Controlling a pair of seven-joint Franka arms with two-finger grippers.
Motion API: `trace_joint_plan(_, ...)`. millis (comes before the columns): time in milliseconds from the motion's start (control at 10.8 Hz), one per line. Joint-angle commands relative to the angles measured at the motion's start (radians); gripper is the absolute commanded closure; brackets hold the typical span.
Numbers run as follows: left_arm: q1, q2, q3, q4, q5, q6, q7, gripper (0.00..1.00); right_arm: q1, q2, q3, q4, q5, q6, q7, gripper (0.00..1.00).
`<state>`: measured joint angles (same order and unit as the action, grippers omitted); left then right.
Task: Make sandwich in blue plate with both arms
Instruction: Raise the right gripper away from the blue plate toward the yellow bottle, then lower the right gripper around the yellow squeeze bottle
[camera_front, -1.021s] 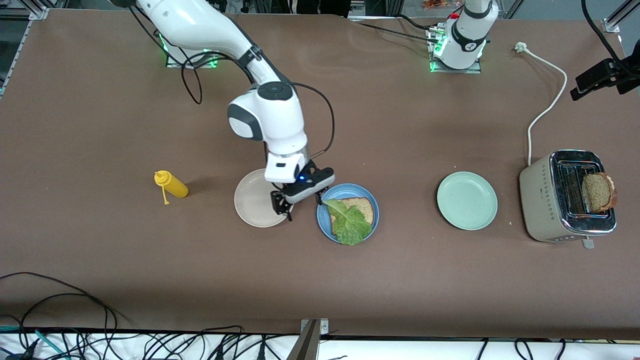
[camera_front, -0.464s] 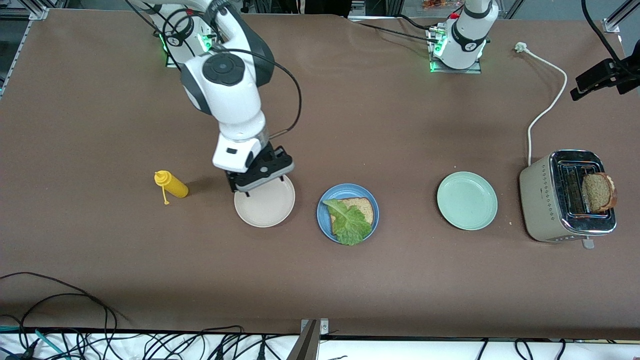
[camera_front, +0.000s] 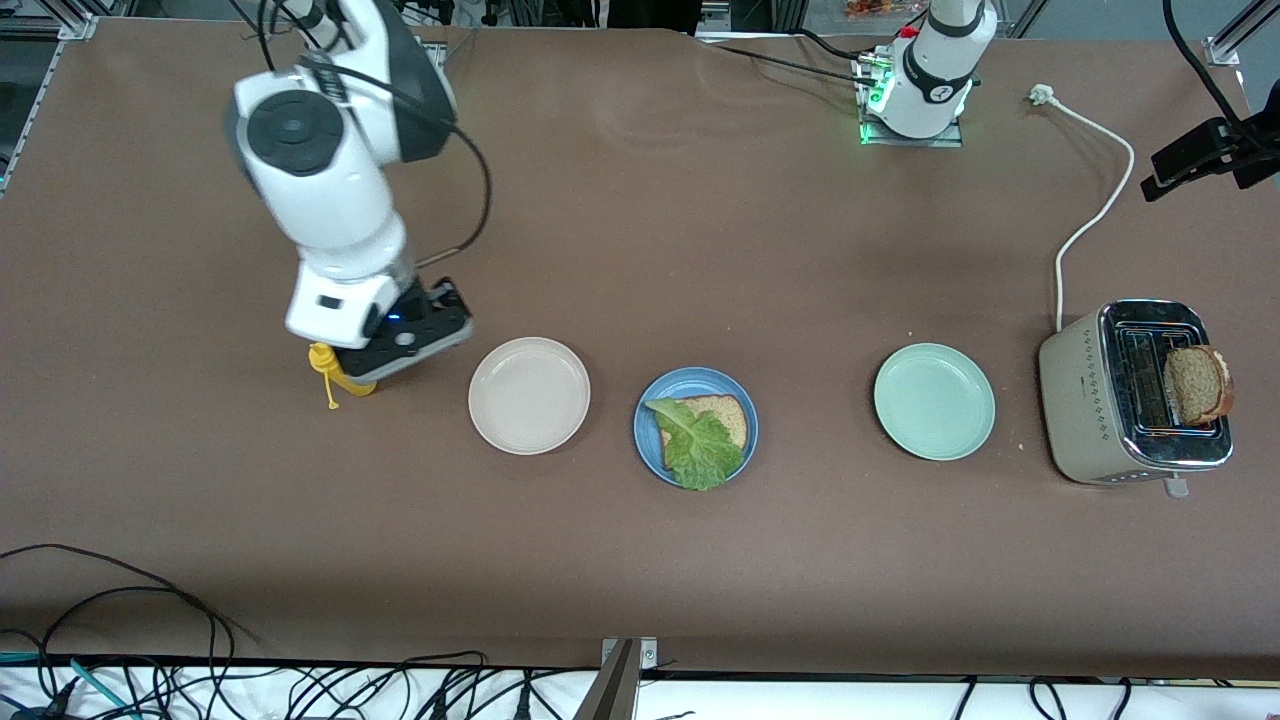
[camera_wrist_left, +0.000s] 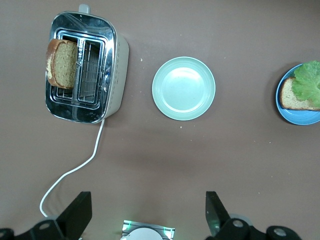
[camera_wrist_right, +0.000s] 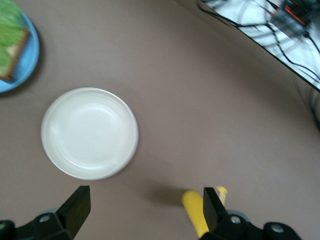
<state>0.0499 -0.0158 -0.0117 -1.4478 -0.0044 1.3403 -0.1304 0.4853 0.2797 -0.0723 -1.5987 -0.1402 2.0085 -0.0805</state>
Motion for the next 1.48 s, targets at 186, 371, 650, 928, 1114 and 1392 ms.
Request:
trace_joint_plan(186, 0.001, -0.012, -0.002, -0.011, 0.023, 0.007, -0.005, 0.0, 0.001, -0.198, -0.207, -0.232, 0.117, 0.016, -0.255, 0.0)
trace_joint_plan(371, 0.001, -0.01, -0.002, -0.011, 0.023, 0.007, -0.005, 0.0, 0.001, -0.258, -0.274, -0.337, 0.129, 0.068, -0.342, 0.0)
trace_joint_plan(650, 0.001, -0.01, -0.002, -0.013, 0.023, 0.007, -0.005, 0.0, 0.001, -0.29, -0.383, -0.423, 0.233, 0.131, -0.581, 0.0)
trace_joint_plan(928, 0.001, -0.01, -0.001, -0.013, 0.023, 0.007, -0.005, 0.0, 0.001, -0.297, -0.483, -0.495, 0.37, 0.153, -0.772, 0.0)
trace_joint_plan(1114, 0.001, -0.01, -0.001, -0.013, 0.023, 0.007, -0.005, 0.0, 0.001, -0.291, -0.544, -0.564, 0.511, 0.222, -0.994, 0.0)
trace_joint_plan(1392, 0.001, -0.01, -0.001, -0.013, 0.023, 0.007, -0.005, 0.0, -0.001, -0.251, -0.602, -0.609, 0.718, 0.254, -1.294, 0.0)
